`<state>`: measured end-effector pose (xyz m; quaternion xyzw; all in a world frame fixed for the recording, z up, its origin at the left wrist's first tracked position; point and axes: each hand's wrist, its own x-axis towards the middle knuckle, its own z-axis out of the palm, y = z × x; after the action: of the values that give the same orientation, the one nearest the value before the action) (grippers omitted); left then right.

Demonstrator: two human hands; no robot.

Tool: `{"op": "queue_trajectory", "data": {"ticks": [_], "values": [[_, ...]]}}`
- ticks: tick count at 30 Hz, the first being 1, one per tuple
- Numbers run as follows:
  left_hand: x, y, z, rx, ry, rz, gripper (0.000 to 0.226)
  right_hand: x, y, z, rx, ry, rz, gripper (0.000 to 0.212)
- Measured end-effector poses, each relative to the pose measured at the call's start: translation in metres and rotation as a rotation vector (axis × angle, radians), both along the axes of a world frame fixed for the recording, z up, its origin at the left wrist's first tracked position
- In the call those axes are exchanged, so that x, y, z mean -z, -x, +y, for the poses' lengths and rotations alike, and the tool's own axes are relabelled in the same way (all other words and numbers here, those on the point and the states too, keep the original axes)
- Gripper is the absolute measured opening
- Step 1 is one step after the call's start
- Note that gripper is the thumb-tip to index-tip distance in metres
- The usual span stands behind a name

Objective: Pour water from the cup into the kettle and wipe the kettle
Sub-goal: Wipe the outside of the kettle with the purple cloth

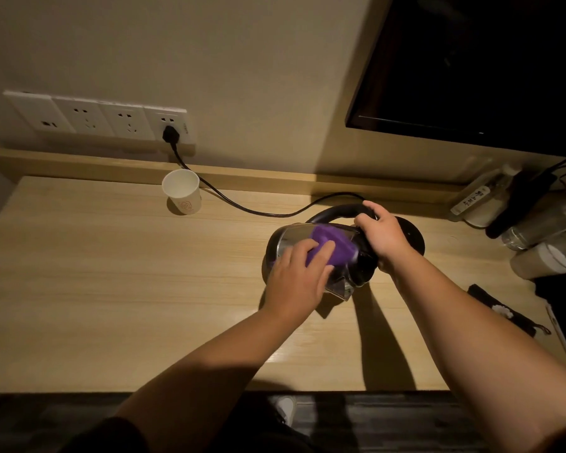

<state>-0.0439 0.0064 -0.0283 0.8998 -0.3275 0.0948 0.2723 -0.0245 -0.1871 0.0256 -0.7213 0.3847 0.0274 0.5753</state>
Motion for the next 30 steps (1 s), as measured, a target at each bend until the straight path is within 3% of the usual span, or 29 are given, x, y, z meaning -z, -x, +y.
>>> {"op": "queue_trajectory", "data": {"ticks": [4,8,12,19,30], "values": [[0.013,-0.017,0.026,-0.231,-0.002,0.212,0.043,-0.001,0.0,-0.002,0.059,-0.016,0.03,0.055],[0.011,-0.028,0.029,-0.294,-0.011,0.293,0.043,-0.003,-0.006,0.002,0.092,-0.027,0.033,0.056],[0.003,-0.021,0.017,-0.262,0.024,0.262,0.043,-0.005,-0.012,0.004,0.13,-0.032,0.049,0.057],[-0.007,0.005,-0.002,0.047,0.041,-0.014,0.043,-0.012,-0.022,0.01,0.139,-0.042,0.091,0.056],[0.035,-0.022,0.057,-0.178,-0.078,0.197,0.046,-0.014,-0.023,0.01,0.171,-0.048,0.129,0.055]]}}
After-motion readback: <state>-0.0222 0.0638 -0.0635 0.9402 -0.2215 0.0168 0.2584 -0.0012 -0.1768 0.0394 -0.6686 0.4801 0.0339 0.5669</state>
